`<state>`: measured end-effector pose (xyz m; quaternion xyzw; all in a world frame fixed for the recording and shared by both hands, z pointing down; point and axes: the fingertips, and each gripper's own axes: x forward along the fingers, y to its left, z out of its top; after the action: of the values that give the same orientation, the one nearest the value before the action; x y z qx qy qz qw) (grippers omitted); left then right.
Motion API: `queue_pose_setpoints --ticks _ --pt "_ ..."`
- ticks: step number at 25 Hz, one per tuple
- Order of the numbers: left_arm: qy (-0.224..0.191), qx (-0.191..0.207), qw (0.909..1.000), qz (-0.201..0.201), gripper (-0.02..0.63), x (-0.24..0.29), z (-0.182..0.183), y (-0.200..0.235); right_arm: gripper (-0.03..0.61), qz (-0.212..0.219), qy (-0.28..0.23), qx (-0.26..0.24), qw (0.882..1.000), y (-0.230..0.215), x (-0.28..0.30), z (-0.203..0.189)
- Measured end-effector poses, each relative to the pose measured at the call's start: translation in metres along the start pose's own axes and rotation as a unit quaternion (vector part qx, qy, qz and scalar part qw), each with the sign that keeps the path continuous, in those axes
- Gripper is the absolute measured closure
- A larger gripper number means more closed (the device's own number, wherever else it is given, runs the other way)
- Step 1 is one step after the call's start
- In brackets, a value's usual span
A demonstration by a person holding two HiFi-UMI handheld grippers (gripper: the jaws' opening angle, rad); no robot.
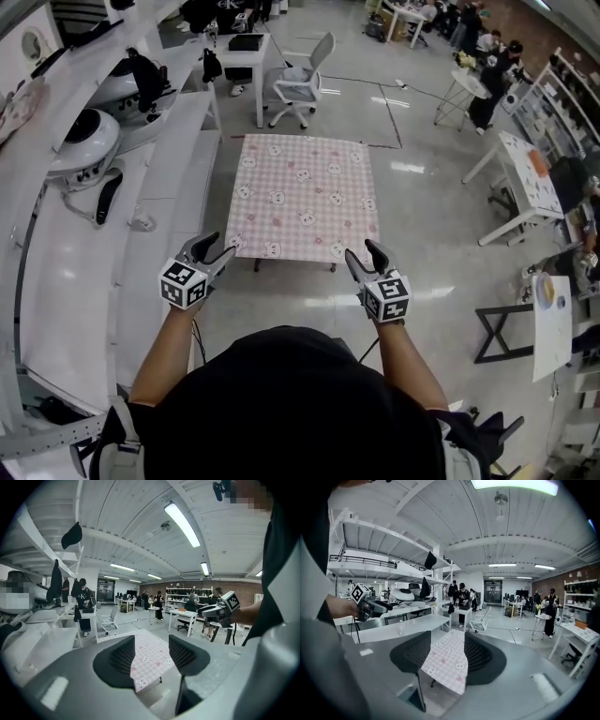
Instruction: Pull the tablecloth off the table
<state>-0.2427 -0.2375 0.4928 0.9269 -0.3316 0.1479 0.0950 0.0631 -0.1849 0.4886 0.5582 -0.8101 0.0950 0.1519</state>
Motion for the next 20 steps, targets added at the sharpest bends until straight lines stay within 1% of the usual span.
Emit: queue_pose_setpoints --ticks 7,11,20 --pt "0.009 0.0 0.9998 -0.02 0.39 -0.003 -0.015 0.004 0.316 -0.028 0.027 -0.014 0.999 0.009 -0.012 -0.021" --pt "0.02 0.011 0.9993 -0.028 0.387 0.001 -0.019 0.002 0.313 -0.045 0.048 -0.015 0.998 0.005 -0.016 -0.038" --pt "0.036 0.023 0.9986 -0.03 0.382 0.011 -0.026 0.002 0.296 -0.035 0.102 -0.037 0.994 0.001 -0.001 -0.075"
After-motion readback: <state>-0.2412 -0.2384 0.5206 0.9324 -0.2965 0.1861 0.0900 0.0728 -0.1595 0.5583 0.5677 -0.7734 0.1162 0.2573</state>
